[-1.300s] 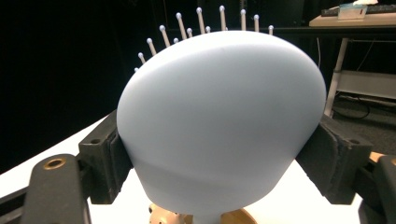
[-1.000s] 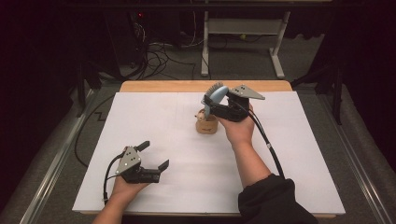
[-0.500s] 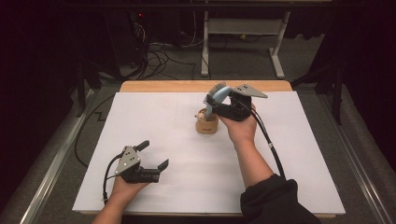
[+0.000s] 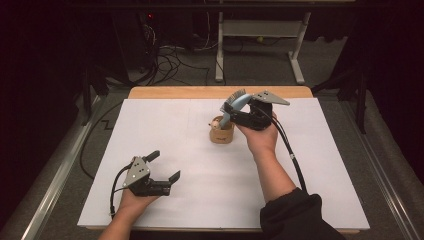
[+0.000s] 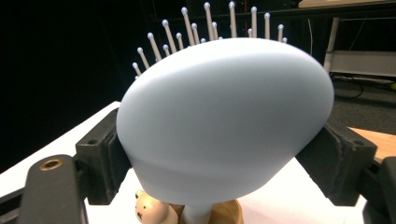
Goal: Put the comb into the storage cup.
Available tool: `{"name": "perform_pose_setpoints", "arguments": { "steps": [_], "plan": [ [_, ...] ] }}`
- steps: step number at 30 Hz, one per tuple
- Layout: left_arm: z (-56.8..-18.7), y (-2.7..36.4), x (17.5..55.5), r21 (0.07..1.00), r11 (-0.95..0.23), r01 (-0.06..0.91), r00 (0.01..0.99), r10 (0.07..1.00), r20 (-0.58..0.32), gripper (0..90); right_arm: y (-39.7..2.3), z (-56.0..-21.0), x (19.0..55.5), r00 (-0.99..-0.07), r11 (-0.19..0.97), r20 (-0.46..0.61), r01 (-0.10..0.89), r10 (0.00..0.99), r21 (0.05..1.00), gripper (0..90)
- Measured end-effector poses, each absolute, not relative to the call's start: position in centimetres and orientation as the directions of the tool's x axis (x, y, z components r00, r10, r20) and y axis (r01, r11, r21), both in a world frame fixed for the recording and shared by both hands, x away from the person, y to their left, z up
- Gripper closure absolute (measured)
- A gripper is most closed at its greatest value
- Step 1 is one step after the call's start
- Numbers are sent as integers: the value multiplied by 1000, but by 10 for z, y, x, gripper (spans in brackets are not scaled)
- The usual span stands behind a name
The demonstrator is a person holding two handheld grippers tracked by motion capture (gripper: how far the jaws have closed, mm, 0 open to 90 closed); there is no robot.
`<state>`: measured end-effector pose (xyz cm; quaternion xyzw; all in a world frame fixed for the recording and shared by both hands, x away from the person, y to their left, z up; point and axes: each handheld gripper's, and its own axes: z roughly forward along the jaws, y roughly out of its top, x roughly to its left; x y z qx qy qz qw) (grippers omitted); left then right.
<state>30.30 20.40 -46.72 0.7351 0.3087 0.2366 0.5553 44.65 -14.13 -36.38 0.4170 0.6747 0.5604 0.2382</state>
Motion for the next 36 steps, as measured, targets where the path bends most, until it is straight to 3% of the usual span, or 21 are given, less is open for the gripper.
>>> {"name": "perform_pose_setpoints", "arguments": {
  "steps": [36],
  "plan": [
    [-467,205,303,963,-194,188,697,717,8,15,-167,-378,445,-493,-28,207,347,845,938,162]
  ]
}}
